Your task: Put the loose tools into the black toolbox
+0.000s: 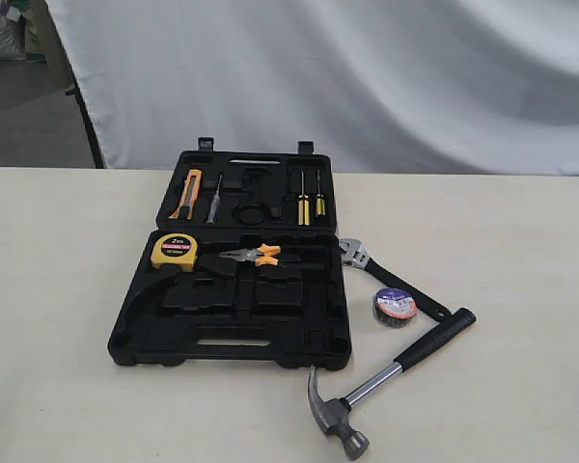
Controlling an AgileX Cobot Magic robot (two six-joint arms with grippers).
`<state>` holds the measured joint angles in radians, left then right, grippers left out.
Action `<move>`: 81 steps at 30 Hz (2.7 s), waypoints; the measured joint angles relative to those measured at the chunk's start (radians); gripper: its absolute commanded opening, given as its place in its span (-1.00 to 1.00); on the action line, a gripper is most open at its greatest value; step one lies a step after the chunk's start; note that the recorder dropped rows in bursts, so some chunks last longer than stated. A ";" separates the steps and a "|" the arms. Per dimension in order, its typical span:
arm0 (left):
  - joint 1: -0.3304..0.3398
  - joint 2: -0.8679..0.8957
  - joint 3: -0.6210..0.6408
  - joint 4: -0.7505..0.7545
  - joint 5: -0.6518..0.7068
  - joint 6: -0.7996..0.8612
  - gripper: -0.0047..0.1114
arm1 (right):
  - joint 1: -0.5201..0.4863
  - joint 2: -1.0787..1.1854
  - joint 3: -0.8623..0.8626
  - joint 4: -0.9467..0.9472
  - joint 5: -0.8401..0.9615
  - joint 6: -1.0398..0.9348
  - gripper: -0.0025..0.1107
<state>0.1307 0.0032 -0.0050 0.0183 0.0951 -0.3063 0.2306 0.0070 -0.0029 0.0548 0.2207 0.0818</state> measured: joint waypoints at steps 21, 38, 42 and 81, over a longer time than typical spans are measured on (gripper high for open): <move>0.000 0.000 0.000 0.000 0.000 0.000 -0.91 | 0.000 0.000 0.000 0.000 0.000 0.000 -0.96; 0.000 0.000 0.000 0.000 0.000 0.000 -0.91 | 0.000 0.000 0.001 0.000 -0.124 0.000 -0.96; 0.000 0.000 0.000 0.000 0.000 0.000 -0.91 | 0.000 -0.001 0.001 0.000 -0.393 0.000 -0.96; 0.000 0.000 0.000 0.000 0.000 0.000 -0.91 | 0.085 0.660 -0.126 -0.355 -0.462 0.479 -0.96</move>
<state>0.1307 0.0032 -0.0050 0.0183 0.0951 -0.3063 0.3158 0.6667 -0.1285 -0.3000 -0.2416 0.5611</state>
